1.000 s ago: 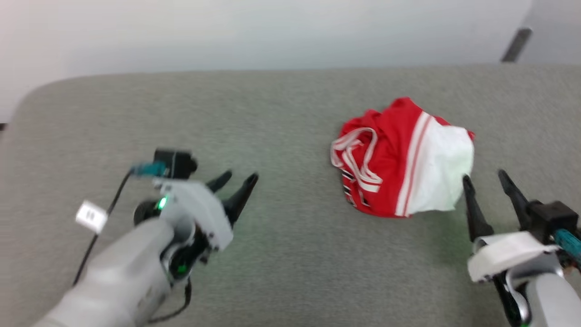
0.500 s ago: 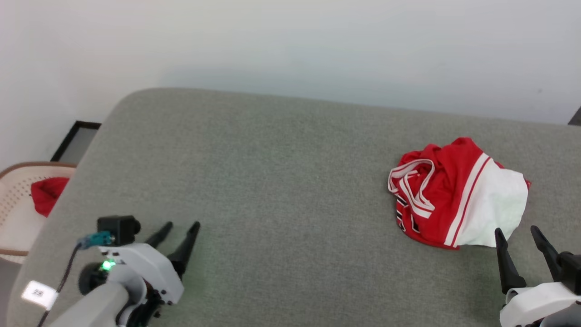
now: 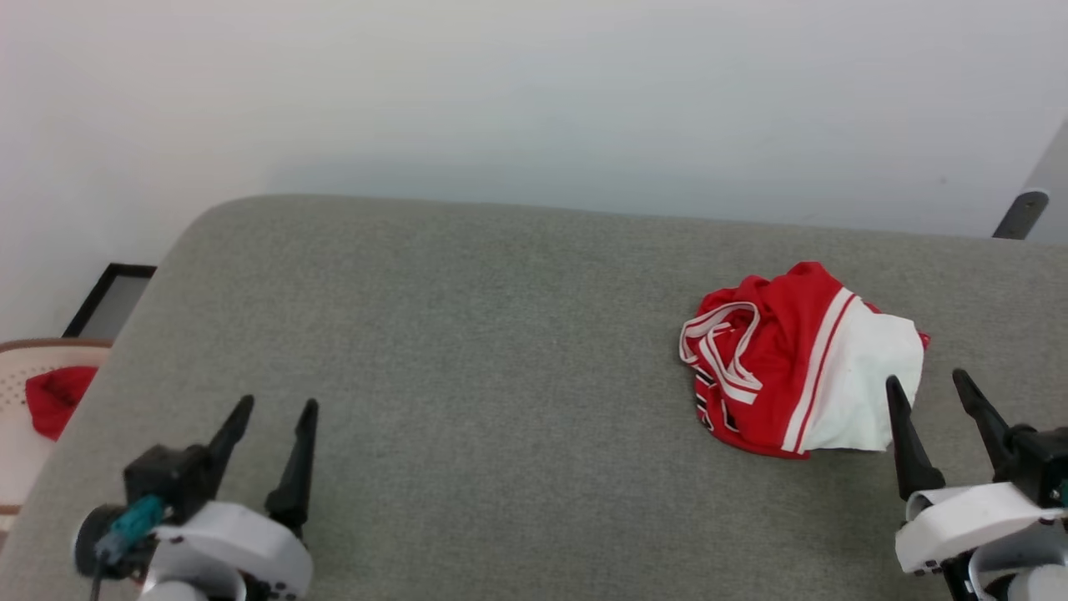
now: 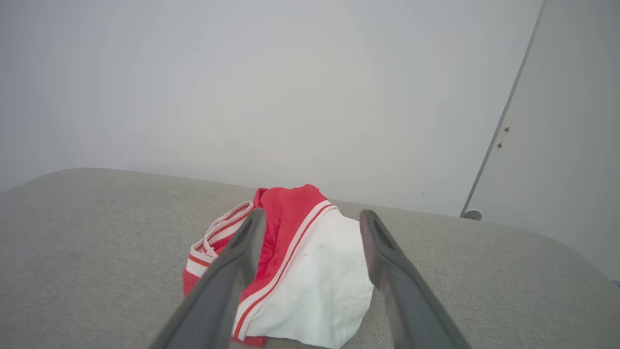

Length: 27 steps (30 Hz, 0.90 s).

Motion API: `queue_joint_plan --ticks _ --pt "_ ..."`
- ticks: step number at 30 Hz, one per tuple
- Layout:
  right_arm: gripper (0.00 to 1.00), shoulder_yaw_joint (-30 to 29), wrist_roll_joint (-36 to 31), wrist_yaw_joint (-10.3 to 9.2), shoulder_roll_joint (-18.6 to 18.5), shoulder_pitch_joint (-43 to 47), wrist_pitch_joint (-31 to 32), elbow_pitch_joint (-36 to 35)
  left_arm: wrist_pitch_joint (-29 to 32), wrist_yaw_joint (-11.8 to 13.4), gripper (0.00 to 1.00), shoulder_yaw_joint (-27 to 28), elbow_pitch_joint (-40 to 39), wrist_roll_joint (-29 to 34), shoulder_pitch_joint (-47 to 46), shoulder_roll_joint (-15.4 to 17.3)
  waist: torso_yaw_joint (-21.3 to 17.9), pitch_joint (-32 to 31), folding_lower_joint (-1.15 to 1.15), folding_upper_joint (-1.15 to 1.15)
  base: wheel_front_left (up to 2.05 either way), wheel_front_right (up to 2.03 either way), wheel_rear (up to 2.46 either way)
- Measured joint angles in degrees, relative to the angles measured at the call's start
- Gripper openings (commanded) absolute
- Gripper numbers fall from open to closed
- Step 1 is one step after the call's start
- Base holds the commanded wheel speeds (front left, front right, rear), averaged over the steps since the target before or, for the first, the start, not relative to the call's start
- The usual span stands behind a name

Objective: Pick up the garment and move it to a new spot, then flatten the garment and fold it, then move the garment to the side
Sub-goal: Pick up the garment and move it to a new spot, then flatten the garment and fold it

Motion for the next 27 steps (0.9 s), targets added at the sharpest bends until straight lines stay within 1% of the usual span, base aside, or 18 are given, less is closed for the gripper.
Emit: queue_joint_plan --ticks 4,8,11,16,24,27 --pt "1.00 0.2 0.0 0.00 0.4 -0.6 -0.6 0.1 0.0 0.1 1.00 5.2 -2.6 3.4 4.3 -2.0 -0.8 -0.5 0.00 0.00 0.00 0.00 0.00" --pt "1.00 -0.1 0.1 0.00 0.7 -0.1 -1.2 0.8 0.0 -1.2 1.00 8.5 -2.9 5.8 7.9 -4.0 -1.2 -0.9 0.00 0.00 0.00 0.00 0.00" --pt "1.00 -0.9 0.0 0.00 1.1 0.8 -1.6 1.3 0.0 -2.6 1.00 9.8 -2.2 7.4 9.2 -5.2 -1.3 -1.0 0.00 0.00 0.00 0.00 0.00" --pt "1.00 -1.4 -0.1 0.00 2.0 1.3 -2.0 1.5 0.0 -4.0 1.00 12.1 -1.4 9.0 9.3 -6.9 -1.7 -0.9 0.00 0.00 0.00 0.00 0.00" --pt "1.00 -1.5 -0.4 0.00 2.4 1.3 -2.0 1.7 0.0 -5.4 1.00 14.1 -0.7 11.2 9.2 -8.8 -2.4 -1.0 0.00 0.00 0.00 0.00 0.00" --pt "1.00 -1.7 -0.2 0.00 2.2 0.8 1.0 2.6 0.0 -5.6 1.00 14.9 -0.6 11.4 9.4 -9.9 -2.6 -0.9 0.00 0.00 0.00 0.00 0.00"
